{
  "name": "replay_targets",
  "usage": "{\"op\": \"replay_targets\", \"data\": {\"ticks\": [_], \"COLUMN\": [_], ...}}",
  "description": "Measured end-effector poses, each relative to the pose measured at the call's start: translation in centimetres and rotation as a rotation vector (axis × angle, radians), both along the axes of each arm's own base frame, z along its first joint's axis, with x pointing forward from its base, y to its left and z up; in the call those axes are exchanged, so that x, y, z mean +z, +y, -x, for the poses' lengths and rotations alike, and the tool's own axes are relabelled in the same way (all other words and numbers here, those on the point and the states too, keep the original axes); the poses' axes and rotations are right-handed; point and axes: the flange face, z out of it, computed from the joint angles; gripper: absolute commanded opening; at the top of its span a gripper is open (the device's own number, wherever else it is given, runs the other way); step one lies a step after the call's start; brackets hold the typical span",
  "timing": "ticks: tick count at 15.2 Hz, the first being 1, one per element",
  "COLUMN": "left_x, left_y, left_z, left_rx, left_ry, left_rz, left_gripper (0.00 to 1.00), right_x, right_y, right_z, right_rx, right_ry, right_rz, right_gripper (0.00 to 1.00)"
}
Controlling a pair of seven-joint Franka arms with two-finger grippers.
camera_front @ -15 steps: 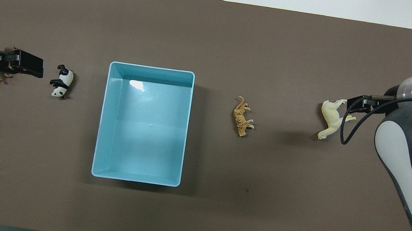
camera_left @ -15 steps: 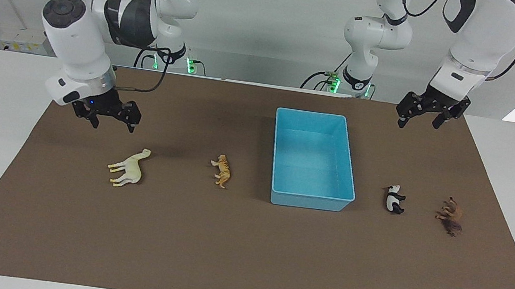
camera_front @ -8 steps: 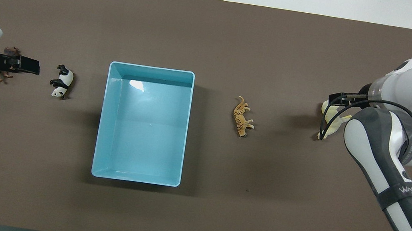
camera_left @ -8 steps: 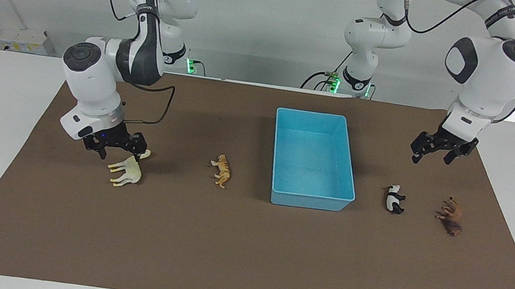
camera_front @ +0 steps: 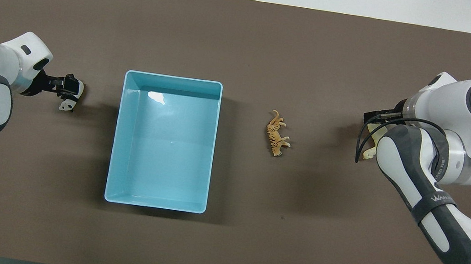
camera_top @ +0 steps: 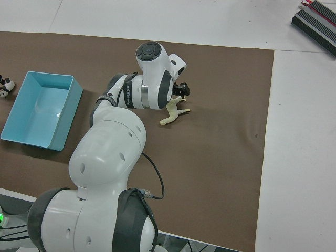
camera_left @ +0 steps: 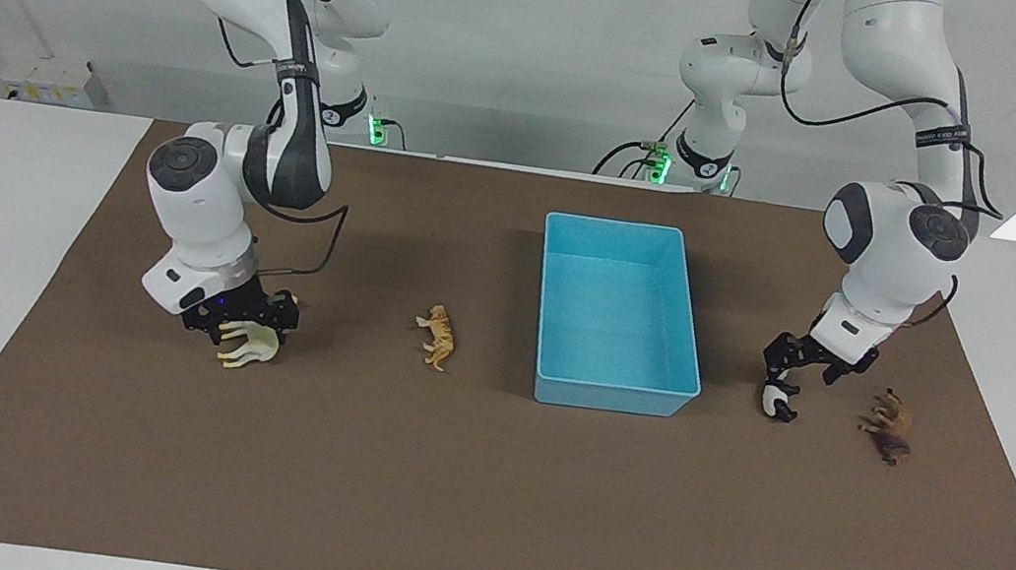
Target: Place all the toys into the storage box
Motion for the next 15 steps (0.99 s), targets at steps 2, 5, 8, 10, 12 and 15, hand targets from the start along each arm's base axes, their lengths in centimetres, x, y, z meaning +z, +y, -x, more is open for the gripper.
{"op": "replay_targets", "data": {"ticks": [2,5,8,10,12,15], "left_x": [-1.8,-3.4,-4.2,-4.3,-3.9,-2.3], "left_y": [0.0,0.0,-0.1,-0.1,-0.1,-0.3], "left_z": [1.1,1.9,1.9,1.8,1.5,0.3], "left_rx": [0.014,0.028,0.039,0.042,0.044,0.05], "left_ry": [0.026,0.052,0.063,0.061,0.052,0.059], "left_rz": [0.001,0.002,0.004,0.005,0.005,0.006], "left_gripper": [1.0,0.73,0.4,0.11,0.0,0.0], "right_x": [-1.3,-2.1,-2.9,-3.4,-3.5,-3.2], "right_y": [0.0,0.0,0.0,0.0,0.0,0.0], "right_z": [0.3,0.6,1.0,1.4,1.4,1.3], "right_rx": [0.001,0.002,0.003,0.004,0.004,0.004], "right_ry": [0.013,0.015,-0.013,-0.019,-0.018,-0.024], "right_rz": [0.0,0.0,-0.002,-0.003,-0.003,-0.003], "right_gripper": [1.0,1.0,0.72,0.0,0.0,0.0]}}
